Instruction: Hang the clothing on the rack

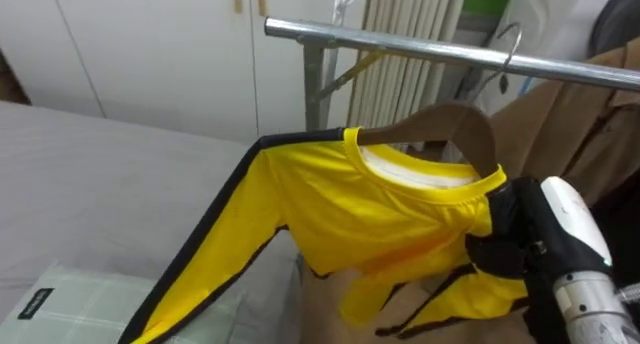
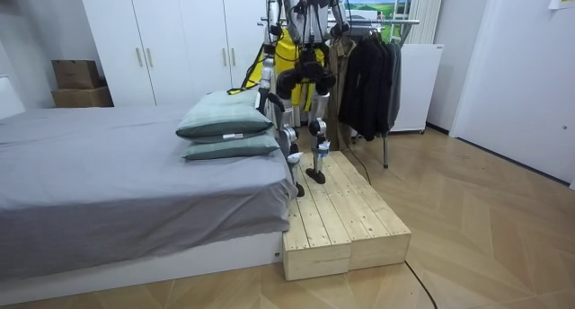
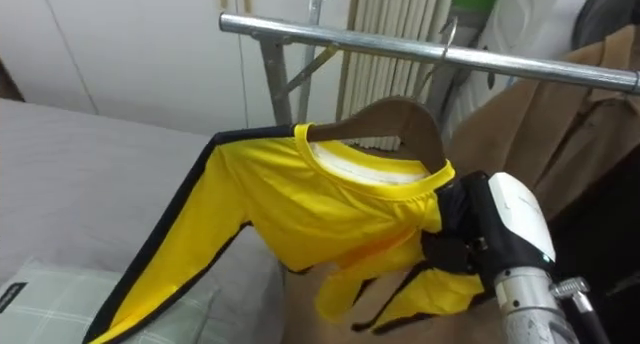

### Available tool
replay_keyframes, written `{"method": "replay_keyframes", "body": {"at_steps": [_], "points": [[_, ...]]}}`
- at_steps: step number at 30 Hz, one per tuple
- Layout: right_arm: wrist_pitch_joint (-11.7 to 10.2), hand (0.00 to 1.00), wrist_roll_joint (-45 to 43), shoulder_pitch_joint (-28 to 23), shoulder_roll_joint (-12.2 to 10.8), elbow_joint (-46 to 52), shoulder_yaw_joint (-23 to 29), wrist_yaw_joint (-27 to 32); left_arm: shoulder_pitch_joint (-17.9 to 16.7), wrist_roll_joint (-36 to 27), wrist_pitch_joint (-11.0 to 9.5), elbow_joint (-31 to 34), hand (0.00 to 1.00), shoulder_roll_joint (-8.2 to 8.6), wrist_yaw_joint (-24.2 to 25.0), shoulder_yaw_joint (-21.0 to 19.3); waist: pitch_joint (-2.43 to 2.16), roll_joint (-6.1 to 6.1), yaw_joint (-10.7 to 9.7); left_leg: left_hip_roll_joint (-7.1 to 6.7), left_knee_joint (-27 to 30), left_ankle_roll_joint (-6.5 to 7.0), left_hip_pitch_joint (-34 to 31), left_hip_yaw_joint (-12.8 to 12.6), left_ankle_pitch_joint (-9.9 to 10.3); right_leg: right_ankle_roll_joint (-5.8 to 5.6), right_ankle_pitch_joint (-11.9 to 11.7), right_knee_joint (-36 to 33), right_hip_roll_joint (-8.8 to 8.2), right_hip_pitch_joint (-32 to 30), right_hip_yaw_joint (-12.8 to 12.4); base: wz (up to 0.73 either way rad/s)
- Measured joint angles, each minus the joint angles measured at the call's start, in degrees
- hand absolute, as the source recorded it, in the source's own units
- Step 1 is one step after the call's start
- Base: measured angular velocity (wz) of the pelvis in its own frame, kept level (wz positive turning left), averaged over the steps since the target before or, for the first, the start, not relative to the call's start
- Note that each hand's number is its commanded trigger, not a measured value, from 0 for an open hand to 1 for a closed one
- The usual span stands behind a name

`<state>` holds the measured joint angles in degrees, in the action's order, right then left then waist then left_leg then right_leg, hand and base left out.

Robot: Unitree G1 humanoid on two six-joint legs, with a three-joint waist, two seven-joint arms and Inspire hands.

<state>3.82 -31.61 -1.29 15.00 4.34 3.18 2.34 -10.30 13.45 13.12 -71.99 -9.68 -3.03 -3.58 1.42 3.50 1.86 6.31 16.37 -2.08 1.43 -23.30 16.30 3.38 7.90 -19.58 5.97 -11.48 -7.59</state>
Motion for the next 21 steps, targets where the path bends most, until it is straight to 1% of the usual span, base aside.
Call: {"method": "replay_keyframes", "body": {"at_steps": [1, 3, 5, 8, 10, 13, 17, 20, 21], "points": [[0.0, 1.0, 0.0, 0.0, 0.1, 0.1, 0.0, -0.1, -0.1, 0.2, 0.3, 0.0, 0.0, 0.0, 0.0, -0.5, -0.11, 0.18, 0.0, -0.01, -0.4, -0.21, 0.1, -0.2, -0.1, 0.09, -0.1, 0.0, 0.29, -0.2, -0.5, -0.2], [0.0, 1.0, 0.0, 0.2, 0.1, 0.3, -0.1, -0.2, -0.1, 0.2, 0.8, 0.0, 0.0, -0.01, 0.0, -0.7, -0.17, 0.3, -0.2, 0.02, -0.7, -0.36, 0.2, -0.3, -0.2, 0.25, -0.2, 0.0, 0.58, -0.5, -0.8, -0.16], [0.0, 1.0, 0.0, 0.2, 0.0, 0.4, -0.2, -0.8, 0.0, 1.4, 2.0, 0.3, 0.0, -0.01, 0.1, -1.1, -0.22, 0.37, -1.1, 0.14, -1.0, -0.61, 0.2, -0.2, -0.4, 0.37, -0.2, 0.2, 0.59, -0.5, -0.3, 0.02], [0.0, 1.0, -0.2, 0.2, 0.0, 0.4, -0.2, -1.8, 0.1, 4.9, 2.6, 0.4, 0.0, -0.02, 0.1, -3.2, -0.35, 0.7, -1.8, 0.47, -1.0, -0.89, 0.2, 0.2, -0.6, 0.77, -0.5, 1.1, 0.77, 0.2, 0.0, 0.06], [0.1, 1.0, -0.2, 0.1, 0.0, 0.4, -0.2, -1.9, 0.1, 5.4, 3.1, 0.6, 0.0, -0.09, 0.1, -3.2, -0.48, 0.92, -2.3, 0.71, -0.7, -1.0, 0.3, 0.6, -0.6, 0.9, -0.6, 1.4, 0.86, 0.6, 0.3, 0.12], [0.1, 1.0, -0.2, 0.1, 0.0, 0.5, -0.2, -1.9, 0.1, 5.4, 4.0, 1.1, 0.0, -0.41, 0.1, -3.2, -0.43, 1.23, -3.1, 1.08, 0.2, -1.07, 0.2, 1.4, -0.7, 1.11, -0.7, 1.7, 0.91, 1.3, 0.6, 0.1], [0.2, 1.0, 0.4, 0.2, 0.1, 0.5, 0.1, -1.9, -0.1, 5.4, 4.1, 1.1, 0.0, -0.42, 0.1, -3.0, -0.4, 1.37, -3.4, 1.29, 1.3, -1.07, -0.1, 2.5, -0.7, 1.22, -0.6, 1.7, 1.14, 1.6, -0.2, 0.01], [0.2, 1.0, 0.7, 0.1, 0.0, 0.5, 0.2, -1.9, -0.1, 5.4, 4.1, 1.1, 0.0, -0.41, 0.1, -2.3, -0.38, 1.32, -3.2, 0.86, 1.1, -1.07, -0.2, 4.6, -0.7, 1.18, -1.0, 1.7, 1.43, 1.6, -0.6, -0.06], [0.2, 1.0, 0.8, 0.1, 0.0, 0.5, 0.2, -1.9, -0.1, 5.4, 4.1, 1.1, 0.0, -0.41, 0.1, -2.1, -0.38, 1.31, -3.3, 0.85, 1.1, -1.08, -0.2, 4.7, -0.7, 1.15, -1.1, 1.7, 1.55, 1.6, -0.7, -0.07]]}}
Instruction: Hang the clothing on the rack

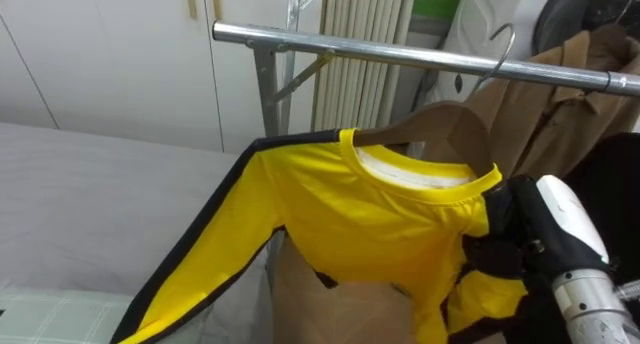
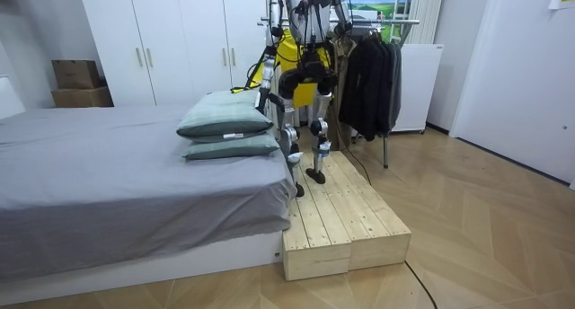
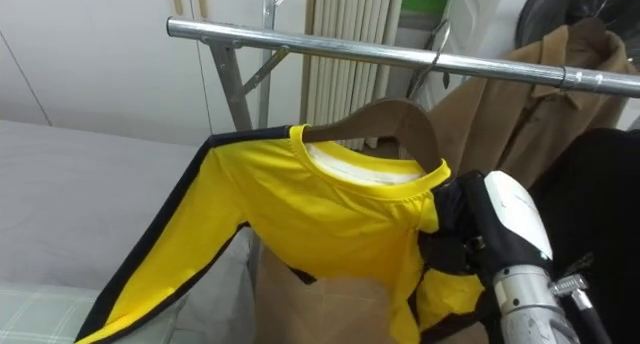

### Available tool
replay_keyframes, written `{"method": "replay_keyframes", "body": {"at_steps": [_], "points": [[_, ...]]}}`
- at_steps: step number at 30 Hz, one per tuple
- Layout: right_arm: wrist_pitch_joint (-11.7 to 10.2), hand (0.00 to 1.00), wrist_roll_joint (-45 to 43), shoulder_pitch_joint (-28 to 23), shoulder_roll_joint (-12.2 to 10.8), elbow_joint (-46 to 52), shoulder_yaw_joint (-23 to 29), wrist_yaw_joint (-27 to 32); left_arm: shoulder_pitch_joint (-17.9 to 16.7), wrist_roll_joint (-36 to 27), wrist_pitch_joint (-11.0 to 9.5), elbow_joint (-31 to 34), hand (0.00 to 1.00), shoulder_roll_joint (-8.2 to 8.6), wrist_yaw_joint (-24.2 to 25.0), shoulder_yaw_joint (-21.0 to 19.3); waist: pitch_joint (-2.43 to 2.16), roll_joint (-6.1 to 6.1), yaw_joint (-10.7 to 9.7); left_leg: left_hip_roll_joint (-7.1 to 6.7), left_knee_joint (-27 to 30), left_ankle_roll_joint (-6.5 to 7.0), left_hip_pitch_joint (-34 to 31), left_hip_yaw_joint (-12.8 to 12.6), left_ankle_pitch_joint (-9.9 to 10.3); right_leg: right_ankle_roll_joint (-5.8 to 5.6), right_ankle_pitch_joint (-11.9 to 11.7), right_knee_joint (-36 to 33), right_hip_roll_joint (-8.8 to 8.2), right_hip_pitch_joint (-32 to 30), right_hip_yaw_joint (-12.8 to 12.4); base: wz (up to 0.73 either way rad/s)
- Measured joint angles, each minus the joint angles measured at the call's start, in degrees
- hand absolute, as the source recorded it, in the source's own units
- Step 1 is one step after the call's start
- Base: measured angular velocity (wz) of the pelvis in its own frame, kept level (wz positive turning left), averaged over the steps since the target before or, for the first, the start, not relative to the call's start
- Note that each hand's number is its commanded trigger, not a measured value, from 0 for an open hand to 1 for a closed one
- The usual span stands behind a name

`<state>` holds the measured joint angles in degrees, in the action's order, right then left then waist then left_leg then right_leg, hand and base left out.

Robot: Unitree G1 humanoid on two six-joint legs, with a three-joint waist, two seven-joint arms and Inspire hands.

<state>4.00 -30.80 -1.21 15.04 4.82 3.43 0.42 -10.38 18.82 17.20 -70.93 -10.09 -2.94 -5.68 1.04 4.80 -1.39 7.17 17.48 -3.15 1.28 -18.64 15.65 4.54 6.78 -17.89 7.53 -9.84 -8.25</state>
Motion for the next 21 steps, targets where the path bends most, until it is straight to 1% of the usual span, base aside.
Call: {"method": "replay_keyframes", "body": {"at_steps": [3, 6, 7, 9, 13, 15, 16, 17, 19, 21], "points": [[0.0, 1.0, 0.0, -0.1, 0.0, 0.0, 0.0, 0.0, 0.0, 0.0, 0.0, 0.0, 0.0, 0.0, 0.0, 0.1, -0.04, -0.13, 0.0, -0.12, -0.3, 0.01, 0.0, 0.0, 0.0, -0.11, -0.6, 0.3, 0.25, 0.0, -0.4, -0.07], [0.0, 1.0, 0.0, -0.1, 0.0, 0.2, 0.0, -0.4, 0.0, 0.0, 0.0, 0.0, 0.0, 0.0, 0.0, 0.1, -0.12, -0.21, 0.0, -0.14, -0.9, 0.03, 0.1, 0.0, 0.0, 0.14, -1.5, 1.1, 0.6, 0.1, -0.8, -0.13], [0.0, 1.0, 0.0, 0.0, 0.0, 0.2, 0.1, -0.6, -0.1, 0.0, 0.0, 0.0, 0.0, -0.01, 0.0, -0.3, -0.15, -0.3, 0.3, -0.14, -1.2, -0.03, 0.1, 0.0, -0.1, 0.33, -2.0, 1.4, 0.66, 0.2, -0.4, -0.13], [0.0, 1.0, -0.1, 0.0, 0.1, 0.2, 0.1, -0.7, -0.1, 0.0, 0.0, 0.0, 0.0, -0.03, 0.0, -1.4, -0.19, -0.43, 0.2, -0.02, -1.2, -0.18, 0.1, 0.1, -0.2, 0.54, -2.1, 1.6, 0.55, 0.2, 0.3, -0.03], [-0.1, 1.0, -0.1, 0.2, 0.3, 0.2, 0.1, -1.9, -0.1, 0.0, -0.1, 0.1, 0.0, -0.03, 0.0, -2.7, -0.57, -0.92, 0.4, 0.09, -2.0, -0.59, 0.0, 0.6, -0.7, 0.86, -2.1, 2.3, 0.54, 0.4, 0.4, 0.07], [-0.1, 1.0, -0.1, 0.2, 0.4, 0.1, 0.1, -2.4, -0.1, 0.0, -0.1, 0.1, 0.0, -0.02, 0.0, -3.1, -0.63, -1.12, 0.8, 0.1, -2.1, -0.72, 0.3, 1.1, -0.8, 1.0, -2.1, 2.3, 0.49, 0.6, 0.3, 0.02], [-0.1, 1.0, -0.1, 0.2, 0.5, 0.0, 0.1, -2.7, -0.1, 0.0, -0.1, 0.1, 0.0, -0.03, 0.0, -3.1, -0.64, -1.2, 1.3, 0.06, -2.2, -0.77, 0.6, 1.7, -0.8, 1.08, -2.1, 2.3, 0.59, 1.0, 0.3, -0.04], [-0.1, 1.0, -0.1, 0.2, 0.9, -0.2, 0.1, -3.1, -0.1, 0.0, -0.1, 0.4, 0.0, -0.02, 0.0, -3.1, -0.63, -1.22, 2.0, 0.07, -2.2, -0.81, 0.8, 1.8, -0.8, 1.11, -2.1, 2.6, 0.64, 1.2, 0.2, 0.0], [-0.1, 1.0, 0.0, 0.2, 1.2, -0.9, 0.1, -3.2, -0.1, 0.0, -0.2, 0.9, 0.0, -0.03, 0.0, -3.1, -0.6, -1.25, 2.5, 0.03, -2.2, -0.8, 1.0, 2.4, -0.9, 1.18, -2.2, 3.2, 0.63, 1.9, 0.3, 0.1], [-0.1, 1.0, 0.0, 0.5, 1.3, -2.1, 0.1, -3.9, -0.1, 0.0, -0.2, 1.2, 0.0, -0.03, 0.0, -3.1, -0.6, -1.19, 2.9, -0.14, -2.2, -0.79, 1.2, 3.1, -0.9, 0.92, -1.9, 3.3, 0.64, 2.1, 0.1, 0.13]]}}
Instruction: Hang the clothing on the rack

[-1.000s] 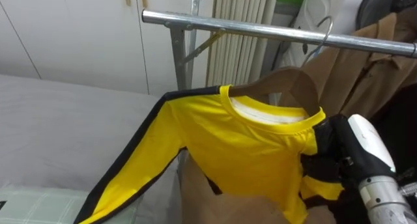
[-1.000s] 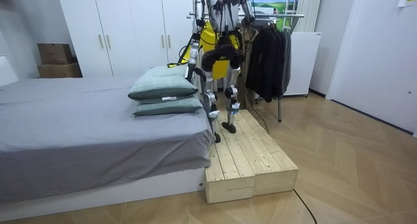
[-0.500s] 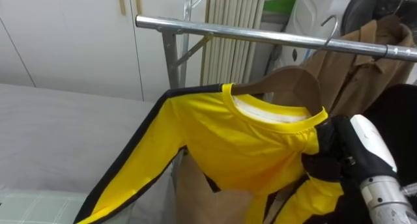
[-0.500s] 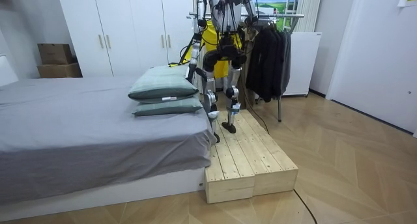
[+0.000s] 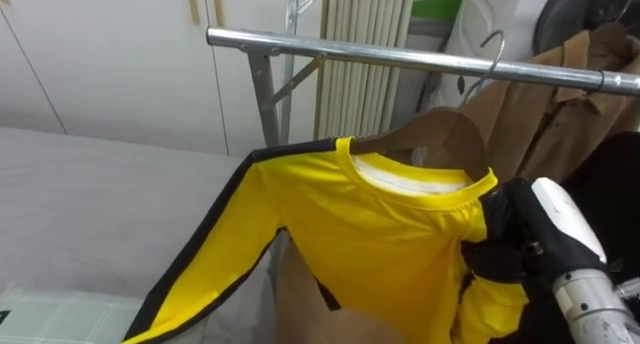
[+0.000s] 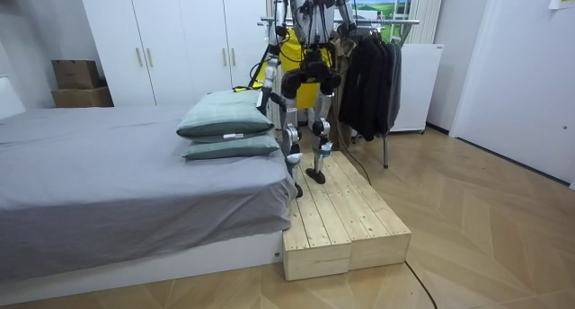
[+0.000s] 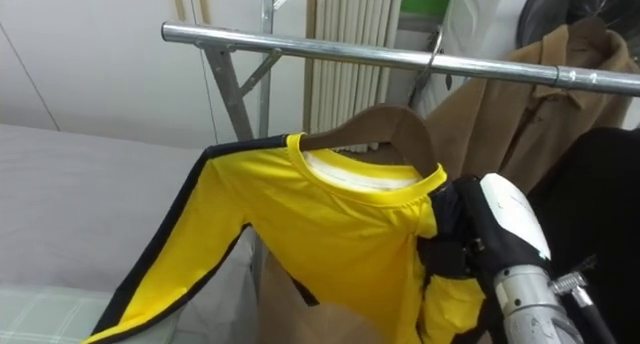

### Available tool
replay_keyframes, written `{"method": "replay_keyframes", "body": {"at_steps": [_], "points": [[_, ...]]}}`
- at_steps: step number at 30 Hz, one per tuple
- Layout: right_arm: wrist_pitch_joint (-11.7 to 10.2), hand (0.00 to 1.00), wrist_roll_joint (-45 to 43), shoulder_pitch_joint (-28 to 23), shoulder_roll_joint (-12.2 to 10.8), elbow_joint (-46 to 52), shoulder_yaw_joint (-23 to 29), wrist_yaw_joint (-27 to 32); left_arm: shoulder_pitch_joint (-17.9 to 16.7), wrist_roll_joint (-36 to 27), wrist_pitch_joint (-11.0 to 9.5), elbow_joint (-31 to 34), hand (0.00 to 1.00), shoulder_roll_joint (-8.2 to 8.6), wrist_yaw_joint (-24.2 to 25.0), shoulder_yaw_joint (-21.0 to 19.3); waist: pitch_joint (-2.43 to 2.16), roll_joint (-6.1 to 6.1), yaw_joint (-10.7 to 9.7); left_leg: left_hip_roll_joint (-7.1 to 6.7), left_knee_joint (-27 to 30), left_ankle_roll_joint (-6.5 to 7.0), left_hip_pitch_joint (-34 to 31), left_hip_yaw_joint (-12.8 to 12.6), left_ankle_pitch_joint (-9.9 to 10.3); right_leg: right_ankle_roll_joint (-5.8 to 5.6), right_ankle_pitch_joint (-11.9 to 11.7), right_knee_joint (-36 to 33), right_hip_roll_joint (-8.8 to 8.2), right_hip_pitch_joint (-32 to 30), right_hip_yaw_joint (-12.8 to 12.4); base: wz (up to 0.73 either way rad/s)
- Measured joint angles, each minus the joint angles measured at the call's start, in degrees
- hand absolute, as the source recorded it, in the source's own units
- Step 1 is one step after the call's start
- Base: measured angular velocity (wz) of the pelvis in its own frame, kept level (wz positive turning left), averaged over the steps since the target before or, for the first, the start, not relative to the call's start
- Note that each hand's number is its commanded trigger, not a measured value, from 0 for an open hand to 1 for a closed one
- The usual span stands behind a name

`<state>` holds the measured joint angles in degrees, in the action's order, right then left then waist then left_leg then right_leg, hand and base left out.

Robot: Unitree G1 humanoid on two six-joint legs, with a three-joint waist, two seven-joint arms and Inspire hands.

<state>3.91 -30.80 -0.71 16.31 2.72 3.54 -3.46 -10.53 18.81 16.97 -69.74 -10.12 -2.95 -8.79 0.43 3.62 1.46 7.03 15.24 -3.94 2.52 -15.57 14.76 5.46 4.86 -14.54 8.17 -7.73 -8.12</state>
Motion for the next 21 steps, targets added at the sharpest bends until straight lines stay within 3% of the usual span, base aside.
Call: {"method": "replay_keyframes", "body": {"at_steps": [7, 11, 21], "points": [[-0.1, 1.0, 0.0, 2.2, 0.1, -0.1, 0.0, -2.5, -0.3, 0.0, -2.0, 0.0, 0.0, 0.02, 0.0, -0.1, 0.19, 0.36, 1.0, -0.91, -1.1, 0.57, 0.1, 0.8, -0.4, -0.42, -0.3, -0.1, -0.07, -0.1, -0.8, -0.03], [-0.1, 1.0, 0.7, 3.1, 1.9, -0.3, -0.2, -3.7, -0.3, 0.0, -3.2, 0.0, 0.0, -0.04, 0.0, 0.0, 0.45, 0.7, 2.3, -1.02, -1.7, 0.65, 0.3, 0.6, -0.5, -0.43, -0.3, 0.0, -0.07, -0.1, -0.9, 0.0], [-0.5, 1.0, 1.8, 5.4, 2.4, -5.0, -2.3, -6.6, -0.3, 0.1, -4.4, 0.0, 0.0, -0.59, 0.3, 0.1, 0.82, 1.32, 2.9, -0.95, -1.8, 0.62, 0.1, 1.8, -0.5, -0.22, -0.2, 0.9, -0.78, 0.4, 1.2, 0.06]]}}
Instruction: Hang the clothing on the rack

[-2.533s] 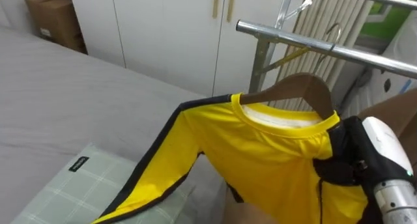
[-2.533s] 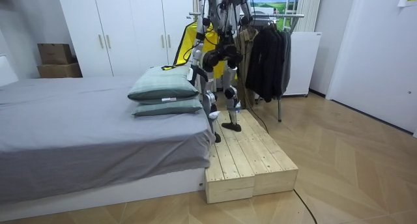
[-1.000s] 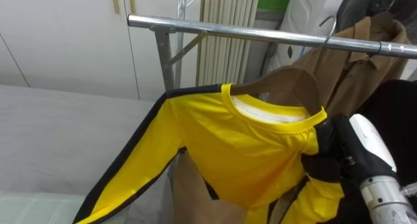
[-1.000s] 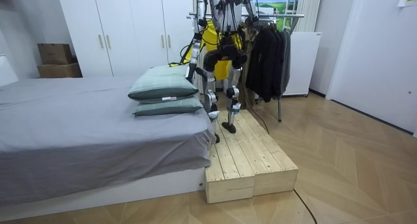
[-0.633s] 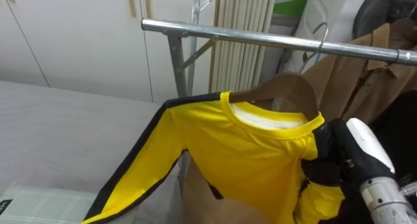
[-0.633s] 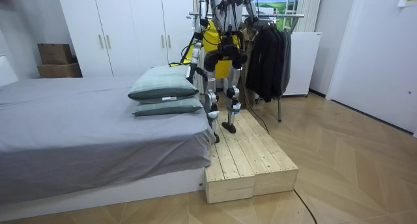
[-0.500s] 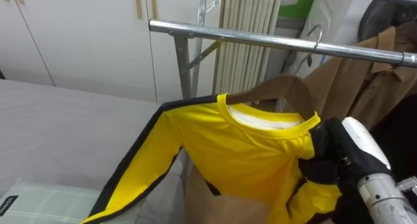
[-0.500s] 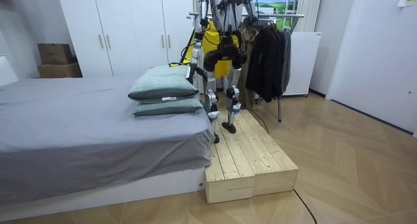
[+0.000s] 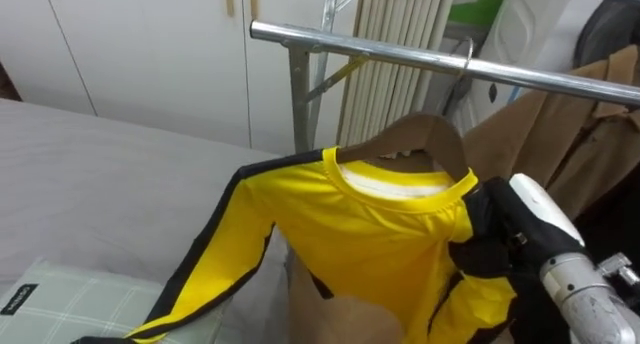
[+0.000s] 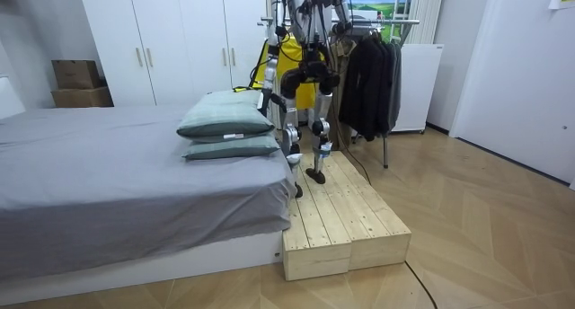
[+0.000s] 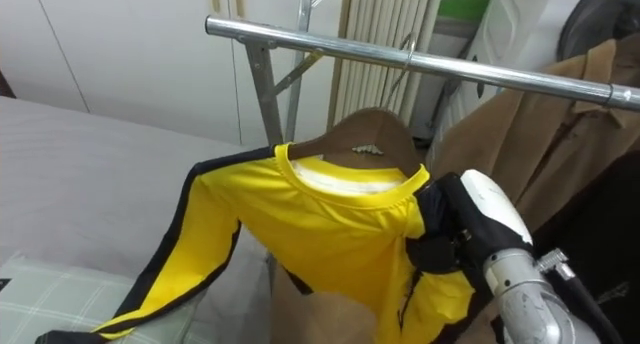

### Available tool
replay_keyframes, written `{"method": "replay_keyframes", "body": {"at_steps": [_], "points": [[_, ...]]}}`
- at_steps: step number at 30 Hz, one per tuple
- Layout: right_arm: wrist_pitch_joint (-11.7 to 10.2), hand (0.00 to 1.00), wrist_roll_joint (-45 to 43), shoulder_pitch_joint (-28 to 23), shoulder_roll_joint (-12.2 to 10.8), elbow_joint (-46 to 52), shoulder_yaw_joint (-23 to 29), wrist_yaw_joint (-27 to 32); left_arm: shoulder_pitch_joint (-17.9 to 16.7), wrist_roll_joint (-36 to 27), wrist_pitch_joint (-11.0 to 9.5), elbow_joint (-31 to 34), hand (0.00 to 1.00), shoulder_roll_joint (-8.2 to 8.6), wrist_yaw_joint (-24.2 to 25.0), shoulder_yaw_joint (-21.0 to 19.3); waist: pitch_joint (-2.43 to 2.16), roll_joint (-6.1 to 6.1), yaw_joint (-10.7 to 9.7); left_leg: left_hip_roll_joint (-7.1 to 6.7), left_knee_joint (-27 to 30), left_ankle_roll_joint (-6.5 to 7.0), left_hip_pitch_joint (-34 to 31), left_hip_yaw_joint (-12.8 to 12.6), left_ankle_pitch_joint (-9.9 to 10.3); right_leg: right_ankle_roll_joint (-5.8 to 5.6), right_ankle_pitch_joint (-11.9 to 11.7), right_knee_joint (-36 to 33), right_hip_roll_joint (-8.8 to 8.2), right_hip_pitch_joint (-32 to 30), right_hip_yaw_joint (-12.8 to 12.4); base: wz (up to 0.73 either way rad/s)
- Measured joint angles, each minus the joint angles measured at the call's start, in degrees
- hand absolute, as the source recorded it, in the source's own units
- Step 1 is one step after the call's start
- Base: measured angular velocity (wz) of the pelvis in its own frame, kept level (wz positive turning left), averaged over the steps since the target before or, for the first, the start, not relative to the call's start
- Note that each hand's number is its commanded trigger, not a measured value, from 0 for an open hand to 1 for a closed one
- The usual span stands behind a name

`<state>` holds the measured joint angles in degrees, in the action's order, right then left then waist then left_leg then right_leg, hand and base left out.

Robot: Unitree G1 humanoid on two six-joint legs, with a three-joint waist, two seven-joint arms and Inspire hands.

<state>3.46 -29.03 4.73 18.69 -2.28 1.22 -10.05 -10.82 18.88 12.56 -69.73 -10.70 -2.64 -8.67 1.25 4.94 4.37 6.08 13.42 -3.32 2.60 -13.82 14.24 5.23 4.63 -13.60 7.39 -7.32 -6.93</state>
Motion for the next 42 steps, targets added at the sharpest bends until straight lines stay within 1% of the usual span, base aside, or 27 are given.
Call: {"method": "replay_keyframes", "body": {"at_steps": [4, 6, 8, 10, 12, 16, 18, 20, 22, 23, 25, 29, 32, 35, 42], "points": [[0.0, 1.0, 1.0, 0.9, 0.1, -0.5, -0.1, -1.5, 0.0, 0.0, -0.2, 0.0, 0.0, -0.29, 0.3, 0.6, 0.1, 0.4, 0.2, -0.03, 0.0, 0.01, 0.0, 0.2, 0.0, -0.02, 0.1, 0.3, -0.16, 0.2, 0.6, 0.03], [-0.1, 1.0, 3.0, 2.0, 0.3, -1.6, -0.1, -1.6, 0.0, 0.0, -0.2, 0.0, 0.0, -0.52, 0.4, 0.5, 0.03, 0.58, 0.2, -0.02, 0.0, 0.01, 0.0, 0.4, 0.0, 0.01, 0.1, 0.7, -0.18, 0.3, 0.8, 0.03], [-0.1, 1.0, 6.2, 3.5, 1.5, -3.3, -0.1, -1.8, 0.0, 0.1, -0.2, 0.4, 0.0, -0.75, 0.5, 0.4, -0.04, 0.72, 0.5, -0.02, 0.0, 0.01, 0.0, 0.6, 0.0, 0.02, 0.1, 0.8, -0.2, 0.3, 0.9, 0.05], [-0.1, 1.0, 7.3, 4.7, 2.0, -4.6, -0.1, -1.8, 0.0, 0.1, -0.2, 0.8, 0.0, -0.86, 0.5, 0.4, -0.06, 0.79, 0.6, -0.03, 0.0, 0.01, 0.0, 1.3, 0.0, 0.03, 0.1, 0.9, -0.22, 0.4, 0.9, 0.1], [-0.1, 1.0, 7.8, 5.7, 2.1, -5.9, -0.1, -1.8, -0.2, 0.1, -0.2, 1.2, 0.0, -0.97, 0.5, 0.4, -0.09, 0.84, 0.8, -0.03, 0.0, 0.01, 0.0, 1.6, 0.0, 0.05, 0.1, 0.9, -0.18, 0.5, 0.9, 0.09], [0.2, 1.0, 8.9, 9.4, 2.2, -10.7, -0.3, -1.8, -1.2, 2.2, -0.2, 2.9, 0.0, -0.95, 0.6, 0.4, -0.11, 0.86, 1.3, -0.03, 0.2, 0.01, 0.1, 1.5, 0.0, 0.07, 0.1, 0.8, -0.14, 0.7, 0.9, 0.0], [0.4, 1.0, 8.8, 10.7, 2.4, -12.7, -0.3, -1.7, -1.3, 3.2, -0.2, 3.3, 0.0, -0.93, 0.8, 0.1, -0.12, 0.89, 2.1, -0.01, 0.1, 0.01, 0.4, 1.6, 0.0, 0.15, 0.0, 0.9, -0.1, 1.2, 1.1, -0.02], [0.4, 1.0, 8.9, 12.7, 2.8, -16.6, -0.3, -1.6, -1.7, 3.9, -0.2, 4.6, 0.0, -0.94, 1.0, -0.1, -0.19, 0.99, 2.4, -0.11, 0.1, 0.0, 0.6, 2.5, 0.0, 0.19, 0.1, 1.0, -0.25, 1.4, 2.2, 0.17], [0.4, 1.0, 8.9, 14.6, 3.7, -19.5, -0.3, -1.6, -1.7, 4.5, -0.3, 5.2, 0.0, -0.93, 1.1, -0.1, -0.23, 1.12, 2.6, -0.43, 0.1, 0.09, 0.4, 3.4, -0.2, 0.09, 0.3, 0.9, -0.31, 1.4, 2.3, 0.2], [0.3, 1.0, 8.9, 14.9, 4.4, -19.8, -0.3, -1.6, -1.8, 4.5, -0.4, 5.6, 0.0, -0.93, 1.1, -0.1, -0.23, 1.18, 2.9, -0.59, 0.1, 0.13, 0.3, 3.8, -0.3, 0.02, 0.4, 0.8, -0.39, 1.4, 2.3, 0.14], [0.3, 1.0, 8.9, 15.2, 5.1, -19.9, -0.3, -1.6, -1.8, 4.5, -0.5, 5.6, 0.0, -0.94, 1.1, -0.1, -0.32, 1.37, 3.3, -0.77, 0.1, 0.14, 0.3, 4.8, -0.3, -0.01, 0.4, 0.8, -0.4, 1.5, 2.3, 0.04], [0.3, 1.0, 9.0, 15.3, 6.1, -19.9, -0.3, -1.6, -1.8, 4.5, -0.8, 5.7, 0.0, -0.98, 1.1, -0.6, -0.55, 1.8, 3.8, -0.81, 0.1, 0.14, 0.3, 5.0, -0.3, -0.01, 0.4, 0.9, -0.5, 1.5, 2.5, 0.0], [0.3, 1.0, 9.0, 15.4, 6.3, -19.9, -0.3, -1.3, -2.0, 4.4, -1.1, 5.7, 0.0, -0.98, 1.1, -0.6, -0.55, 1.8, 3.8, -0.81, 0.1, 0.15, 0.4, 5.0, -0.3, 0.04, 0.3, 0.9, -1.05, 1.6, 3.5, 0.0], [0.3, 1.0, 9.0, 15.4, 6.3, -20.7, -0.4, -1.3, -2.0, 4.4, -1.3, 5.7, 0.0, -0.99, 1.1, -0.6, -0.54, 1.79, 3.7, -0.81, 0.1, 0.15, 0.6, 5.4, -0.3, 0.1, 0.4, 1.0, -1.03, 2.0, 4.0, 0.07], [0.1, 1.0, 9.3, 15.4, 6.3, -22.3, -0.4, -1.3, -2.0, 4.4, -1.4, 5.7, 0.0, -1.06, 1.1, -0.6, -0.48, 1.86, 3.7, -0.9, 0.1, 0.15, 1.2, 5.8, -0.3, 0.08, 0.6, 0.9, -1.16, 2.6, 4.1, 0.03]]}}
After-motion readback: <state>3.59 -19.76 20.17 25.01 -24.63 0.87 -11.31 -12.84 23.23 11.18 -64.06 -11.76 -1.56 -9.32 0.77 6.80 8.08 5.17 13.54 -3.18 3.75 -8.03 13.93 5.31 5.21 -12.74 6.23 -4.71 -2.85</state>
